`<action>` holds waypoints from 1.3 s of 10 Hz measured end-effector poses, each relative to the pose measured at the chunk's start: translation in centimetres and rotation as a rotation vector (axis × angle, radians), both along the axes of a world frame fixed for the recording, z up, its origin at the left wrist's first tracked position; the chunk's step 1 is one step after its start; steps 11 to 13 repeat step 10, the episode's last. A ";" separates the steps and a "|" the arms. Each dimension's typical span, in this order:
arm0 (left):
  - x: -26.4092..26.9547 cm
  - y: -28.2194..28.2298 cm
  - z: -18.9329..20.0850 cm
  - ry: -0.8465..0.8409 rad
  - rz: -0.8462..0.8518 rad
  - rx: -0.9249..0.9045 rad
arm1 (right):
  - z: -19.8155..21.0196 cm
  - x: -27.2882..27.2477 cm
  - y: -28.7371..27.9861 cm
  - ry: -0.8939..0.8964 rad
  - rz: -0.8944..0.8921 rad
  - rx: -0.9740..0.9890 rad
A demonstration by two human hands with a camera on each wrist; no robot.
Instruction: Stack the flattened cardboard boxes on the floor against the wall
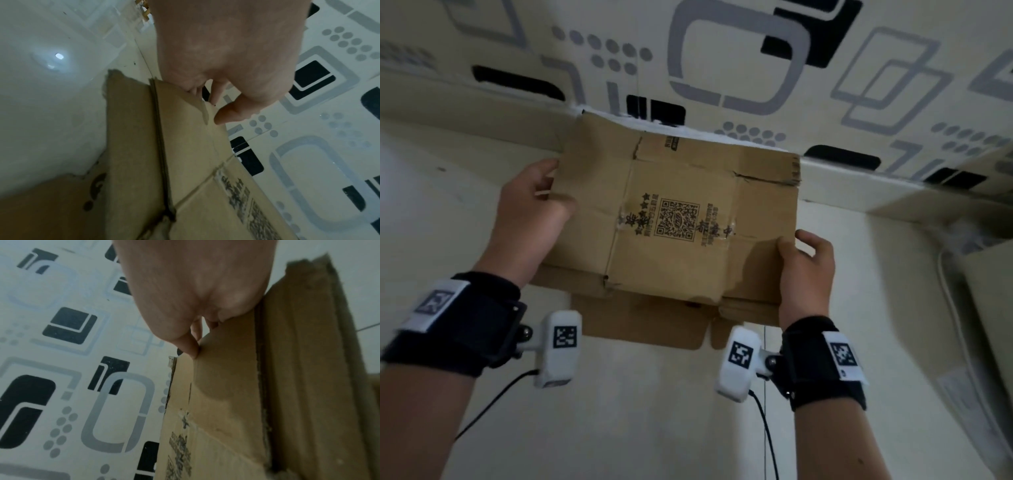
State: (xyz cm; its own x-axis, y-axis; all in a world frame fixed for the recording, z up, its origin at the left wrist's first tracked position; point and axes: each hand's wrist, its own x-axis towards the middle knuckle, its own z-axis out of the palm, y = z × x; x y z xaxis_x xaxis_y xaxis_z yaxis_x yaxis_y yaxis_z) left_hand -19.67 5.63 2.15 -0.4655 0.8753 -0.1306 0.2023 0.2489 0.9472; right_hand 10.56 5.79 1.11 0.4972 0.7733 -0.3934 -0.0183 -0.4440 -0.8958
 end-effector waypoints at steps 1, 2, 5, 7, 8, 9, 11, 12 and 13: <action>-0.7 0.1 -1.4 0.056 -0.020 -0.034 | -0.9 -0.8 0.6 -0.052 0.065 -0.010; -1.2 -0.1 -2.8 0.129 -0.143 -0.122 | -1.8 -1.0 0.5 -0.080 0.166 -0.020; -0.8 0.4 -4.7 0.242 -0.272 -0.239 | -4.0 -0.7 0.7 -0.330 0.359 -0.097; -0.2 1.0 -4.8 0.216 -0.230 -0.292 | -4.6 0.4 1.2 -0.655 0.554 -0.264; 0.2 1.0 -4.5 0.229 -0.240 -0.333 | -4.0 0.4 0.8 -0.642 0.541 -0.279; 1.0 0.6 -4.3 0.256 -0.205 -0.339 | -3.9 0.1 -0.1 -0.546 0.465 -0.183; 2.0 0.0 -4.4 0.472 -0.130 -0.280 | -4.0 0.4 -0.7 -0.451 0.332 0.026; 2.0 0.0 -4.4 0.472 -0.130 -0.280 | -4.0 0.4 -0.7 -0.451 0.332 0.026; 2.0 0.0 -4.4 0.472 -0.130 -0.280 | -4.0 0.4 -0.7 -0.451 0.332 0.026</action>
